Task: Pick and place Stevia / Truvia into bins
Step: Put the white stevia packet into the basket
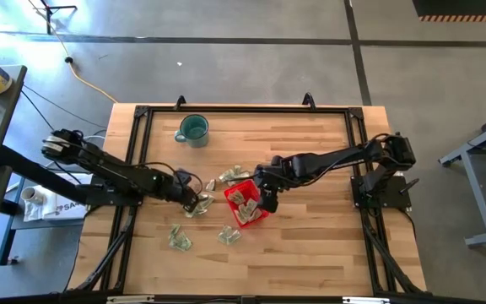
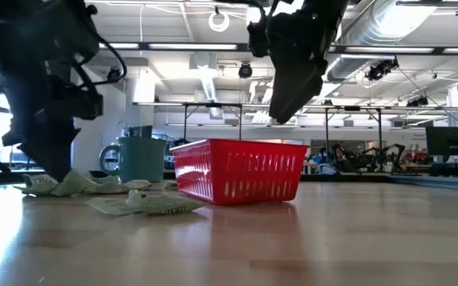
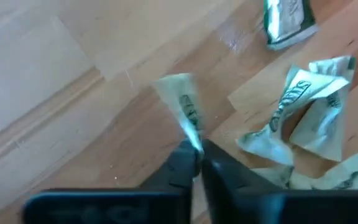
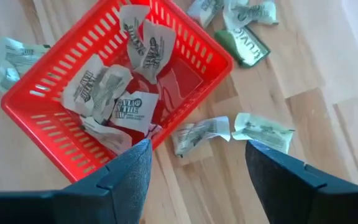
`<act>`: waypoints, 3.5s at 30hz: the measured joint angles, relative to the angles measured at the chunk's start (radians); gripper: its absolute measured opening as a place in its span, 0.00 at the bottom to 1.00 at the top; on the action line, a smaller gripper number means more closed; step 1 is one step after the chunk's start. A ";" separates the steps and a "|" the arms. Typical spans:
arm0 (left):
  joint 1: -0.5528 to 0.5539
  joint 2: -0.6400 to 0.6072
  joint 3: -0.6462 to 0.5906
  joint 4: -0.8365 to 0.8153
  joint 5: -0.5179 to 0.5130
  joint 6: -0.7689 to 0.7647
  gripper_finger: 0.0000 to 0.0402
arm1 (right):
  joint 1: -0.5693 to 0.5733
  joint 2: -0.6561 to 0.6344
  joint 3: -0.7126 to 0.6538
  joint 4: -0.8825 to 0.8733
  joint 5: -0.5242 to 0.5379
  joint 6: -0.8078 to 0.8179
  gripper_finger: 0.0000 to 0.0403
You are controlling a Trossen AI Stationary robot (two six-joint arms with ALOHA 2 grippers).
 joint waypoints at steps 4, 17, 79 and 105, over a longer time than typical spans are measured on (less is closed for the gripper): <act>0.000 -0.049 0.055 -0.025 -0.049 0.014 0.06 | 0.016 -0.045 0.000 -0.011 0.091 -0.004 0.62; 0.135 0.029 0.230 0.429 0.157 0.483 0.07 | 0.012 -0.124 0.000 -0.270 0.208 0.009 0.62; 0.287 -0.105 0.375 -0.302 0.161 0.422 0.52 | -0.149 -0.130 -0.257 0.370 -0.265 -0.131 0.02; 0.370 -0.104 0.238 -0.151 0.359 0.472 0.52 | -0.092 0.043 -0.141 0.163 -0.088 -0.240 0.42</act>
